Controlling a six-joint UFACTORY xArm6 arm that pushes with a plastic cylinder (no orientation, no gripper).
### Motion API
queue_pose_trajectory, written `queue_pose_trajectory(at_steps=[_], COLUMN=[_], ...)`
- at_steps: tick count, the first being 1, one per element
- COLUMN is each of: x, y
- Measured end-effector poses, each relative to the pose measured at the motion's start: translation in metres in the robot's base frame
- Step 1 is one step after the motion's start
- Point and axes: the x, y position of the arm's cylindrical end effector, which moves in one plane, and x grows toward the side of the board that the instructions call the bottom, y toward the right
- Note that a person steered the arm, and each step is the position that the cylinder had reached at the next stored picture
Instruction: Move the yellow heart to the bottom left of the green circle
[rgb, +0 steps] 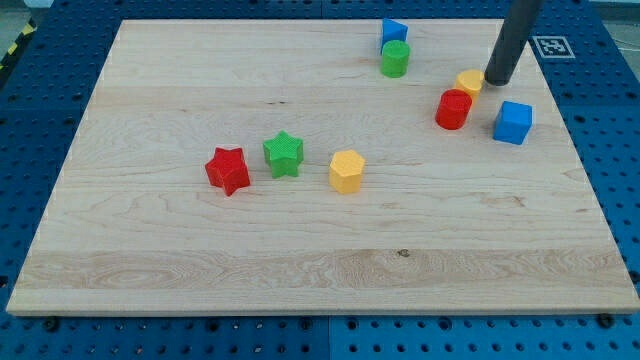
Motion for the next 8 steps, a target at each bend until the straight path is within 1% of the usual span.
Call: queue_pose_trajectory(at_steps=[1,4,5,6,8], x=[0.006,0.006,0.015,0.032,0.077], y=[-0.007,-0.054,-0.068,-0.069,-0.045])
